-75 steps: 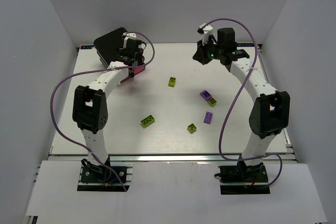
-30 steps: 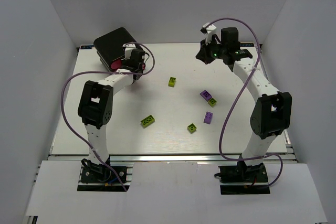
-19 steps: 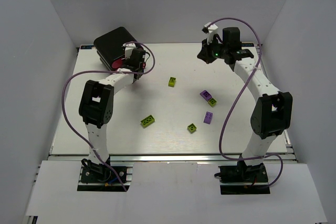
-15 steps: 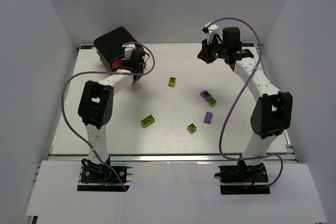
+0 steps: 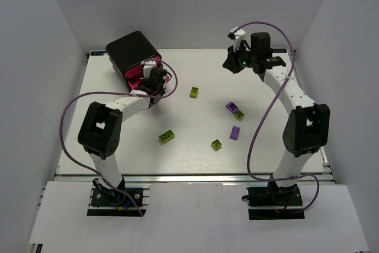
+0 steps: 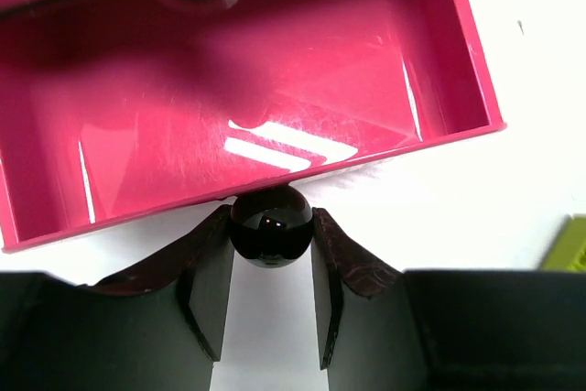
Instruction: Sort the legos into containers by color
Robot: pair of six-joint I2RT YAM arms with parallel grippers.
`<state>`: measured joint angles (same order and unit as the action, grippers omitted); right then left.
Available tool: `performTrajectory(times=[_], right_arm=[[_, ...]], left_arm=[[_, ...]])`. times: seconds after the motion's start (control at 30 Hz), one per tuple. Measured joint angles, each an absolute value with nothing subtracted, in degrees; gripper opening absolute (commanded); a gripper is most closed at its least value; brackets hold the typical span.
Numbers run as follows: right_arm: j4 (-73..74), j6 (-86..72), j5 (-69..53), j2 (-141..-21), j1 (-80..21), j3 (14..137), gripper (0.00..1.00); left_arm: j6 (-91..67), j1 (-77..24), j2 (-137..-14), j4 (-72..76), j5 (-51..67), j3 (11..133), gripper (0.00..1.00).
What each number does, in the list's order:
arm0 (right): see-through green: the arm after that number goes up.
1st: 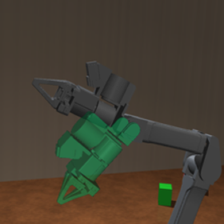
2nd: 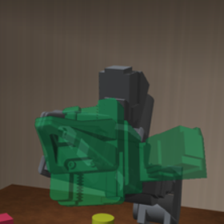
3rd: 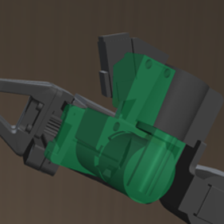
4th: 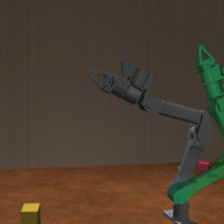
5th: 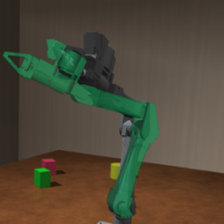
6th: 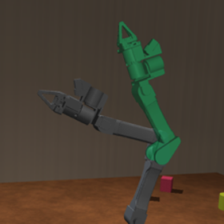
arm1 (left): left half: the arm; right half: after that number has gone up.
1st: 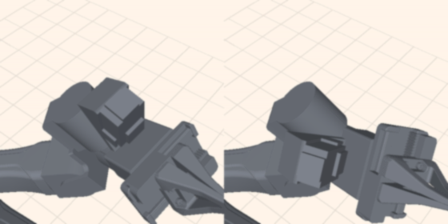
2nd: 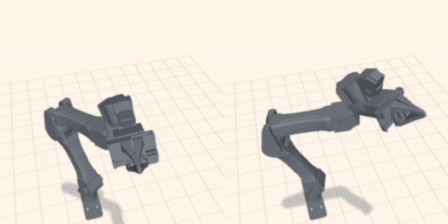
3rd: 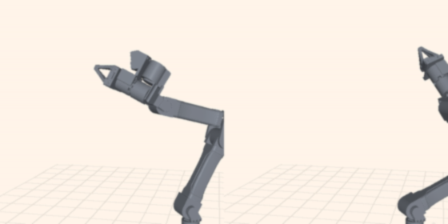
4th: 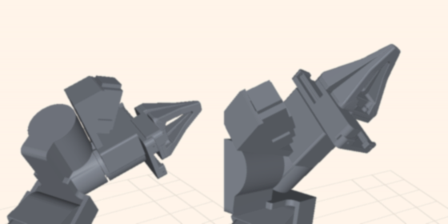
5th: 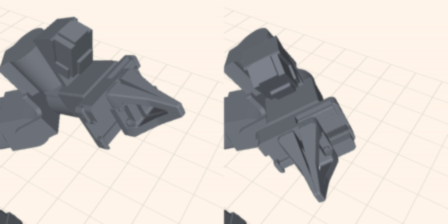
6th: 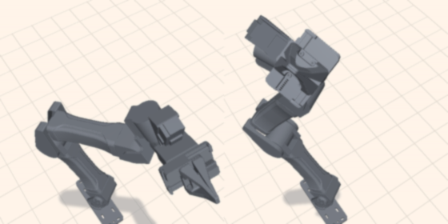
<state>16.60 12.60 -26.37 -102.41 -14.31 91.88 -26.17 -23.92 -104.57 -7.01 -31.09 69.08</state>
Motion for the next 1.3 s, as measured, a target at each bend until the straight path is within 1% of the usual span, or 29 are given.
performTrajectory(times=[0.1, 0.13, 0.17, 0.2, 0.23, 0.27, 0.3, 0.33, 0.37, 0.4, 0.5, 0.67, 0.8, 1.0, 1.23, 1.3], right_arm=[[16.5, 12.6, -26.4, -102.2, -14.3, 91.0, 0.00], [16.6, 12.6, -26.4, -102.1, -14.3, 90.7, 0.04], [16.5, 12.7, -26.5, -101.9, -14.3, 90.3, 0.15], [16.7, 13.2, -26.8, -101.8, -14.3, 90.1, 0.38], [16.7, 13.0, -26.9, -101.7, -14.3, 89.8, 0.46], [16.8, 13.7, -27.3, -101.7, -14.3, 89.8, 0.53], [17.0, 14.0, -27.6, -101.7, -14.3, 89.8, 0.63], [17.4, 14.6, -28.0, -101.7, -14.3, 89.8, 0.65], [17.9, 15.5, -28.5, -101.7, -14.3, 89.8, 0.67], [18.5, 16.6, -28.9, -101.7, -14.3, 89.8, 0.69], [21.3, 19.8, -30.0, -101.7, -14.4, 89.8, 0.73], [28.6, 25.3, -27.5, -102.7, -14.5, 90.0, 0.73], [34.2, 28.2, -21.7, -105.3, -14.6, 89.8, 0.74], [37.7, 30.6, -14.0, -106.6, -15.1, 85.3, 0.74], [38.1, 31.0, -8.7, -111.0, -17.3, 85.2, 0.74], [38.0, 31.1, -7.6, -112.7, -17.9, 85.1, 0.75]], left_arm=[[-27.5, -25.3, -103.6, -7.6, -31.1, 68.0, 0.23], [-27.8, -25.7, -103.3, -7.7, -31.1, 67.6, 0.28], [-28.2, -26.1, -103.0, -7.8, -31.1, 67.3, 0.45], [-28.6, -26.4, -102.8, -8.1, -31.1, 67.2, 0.54], [-28.7, -26.7, -102.7, -8.6, -31.1, 67.2, 0.60], [-29.1, -26.8, -102.6, -8.9, -30.7, 67.3, 0.72], [-29.3, -26.9, -102.6, -9.4, -30.4, 67.5, 0.78], [-29.6, -27.1, -102.7, -10.2, -30.1, 67.9, 0.79], [-29.8, -27.2, -102.7, -11.0, -29.9, 68.4, 0.83], [-29.9, -27.2, -102.7, -11.6, -29.7, 69.1, 0.83], [-29.9, -27.3, -102.3, -13.0, -28.7, 70.7, 0.84], [-29.8, -27.3, -96.9, -14.6, -24.8, 68.5, 0.84], [-30.0, -27.3, -86.6, -15.5, -21.1, 62.9, 0.83], [-32.7, -27.3, -71.4, -15.9, -17.1, 54.1, 0.84], [-37.3, -26.7, -57.6, -20.2, -16.9, 45.0, 0.96], [-38.4, -26.6, -53.7, -21.3, -17.2, 42.9, 0.96]])
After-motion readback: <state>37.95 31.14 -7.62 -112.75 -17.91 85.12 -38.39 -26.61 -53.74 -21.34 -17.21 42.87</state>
